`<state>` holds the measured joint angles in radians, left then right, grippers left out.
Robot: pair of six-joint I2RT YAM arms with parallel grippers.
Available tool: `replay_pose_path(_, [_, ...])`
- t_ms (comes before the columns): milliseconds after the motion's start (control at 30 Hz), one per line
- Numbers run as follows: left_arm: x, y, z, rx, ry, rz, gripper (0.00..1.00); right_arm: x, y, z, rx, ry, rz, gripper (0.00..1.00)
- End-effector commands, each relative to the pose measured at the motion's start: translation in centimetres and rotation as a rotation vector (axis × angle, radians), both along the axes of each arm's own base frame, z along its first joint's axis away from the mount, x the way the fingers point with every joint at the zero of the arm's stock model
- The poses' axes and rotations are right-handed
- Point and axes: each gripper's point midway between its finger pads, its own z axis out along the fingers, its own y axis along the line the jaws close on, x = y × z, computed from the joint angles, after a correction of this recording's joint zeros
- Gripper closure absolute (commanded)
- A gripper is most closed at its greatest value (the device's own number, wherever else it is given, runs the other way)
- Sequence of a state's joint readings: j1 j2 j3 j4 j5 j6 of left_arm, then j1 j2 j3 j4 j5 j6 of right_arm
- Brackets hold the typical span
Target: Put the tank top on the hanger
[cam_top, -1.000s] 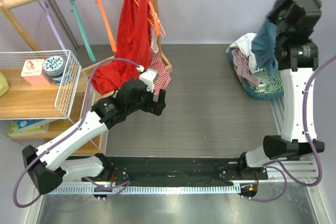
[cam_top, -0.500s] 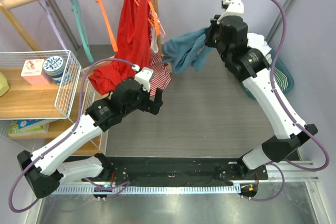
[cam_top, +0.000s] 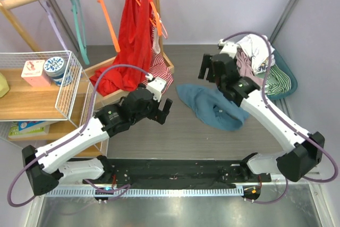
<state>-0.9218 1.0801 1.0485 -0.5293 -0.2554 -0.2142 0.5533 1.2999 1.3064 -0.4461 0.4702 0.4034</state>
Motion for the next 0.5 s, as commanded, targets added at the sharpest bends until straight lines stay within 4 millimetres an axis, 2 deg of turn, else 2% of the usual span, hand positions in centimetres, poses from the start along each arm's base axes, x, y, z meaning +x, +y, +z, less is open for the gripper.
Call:
replay_pose_path(0, [-0.4, -1.7, 0.2, -0.062, 0.041, 0.03, 0.0, -2.0, -2.4, -6.0, -0.037, 0.106, -0.102, 0.16])
replay_pose_path(67, [-0.7, -2.2, -0.2, -0.094, 0.066, 0.054, 0.0, -2.9, -3.0, -7.6, -0.025, 0.134, -0.115, 0.16])
replay_pose_path(100, [-0.8, -2.3, -0.5, -0.105, 0.071, 0.065, 0.0, -3.7, -3.5, -9.7, -0.038, 0.174, -0.123, 0.16])
replay_pose_path(167, [-0.6, -3.4, -0.4, -0.197, 0.076, 0.09, 0.0, -4.4, -4.8, -11.5, -0.028, 0.213, -0.158, 0.15])
replay_pose_path(200, [-1.1, -3.7, -2.2, -0.2, 0.107, 0.083, 0.0, -5.1, -5.3, -13.3, -0.028, 0.262, -0.154, 0.15])
replay_pose_path(300, [-1.5, -5.4, -4.0, -0.281, 0.173, 0.079, 0.02, -6.0, -7.0, -16.3, 0.031, 0.351, -0.163, 0.14])
replay_pose_path(333, [-1.6, -5.9, -4.4, -0.295, 0.192, 0.072, 0.02, -6.5, -6.3, -17.0, 0.081, 0.385, -0.112, 0.14])
replay_pose_path(367, [-1.8, -6.2, -4.7, -0.317, 0.213, 0.075, 0.03, -6.4, -6.4, -17.4, 0.105, 0.386, -0.109, 0.14])
replay_pose_path(400, [-1.7, -6.7, -4.6, -0.341, 0.214, 0.069, 0.02, -7.1, -6.7, -18.7, 0.125, 0.414, -0.114, 0.15])
replay_pose_path(467, [-1.8, -6.9, -5.5, -0.34, 0.235, 0.074, 0.02, -7.4, -5.9, -19.5, 0.165, 0.434, -0.085, 0.16])
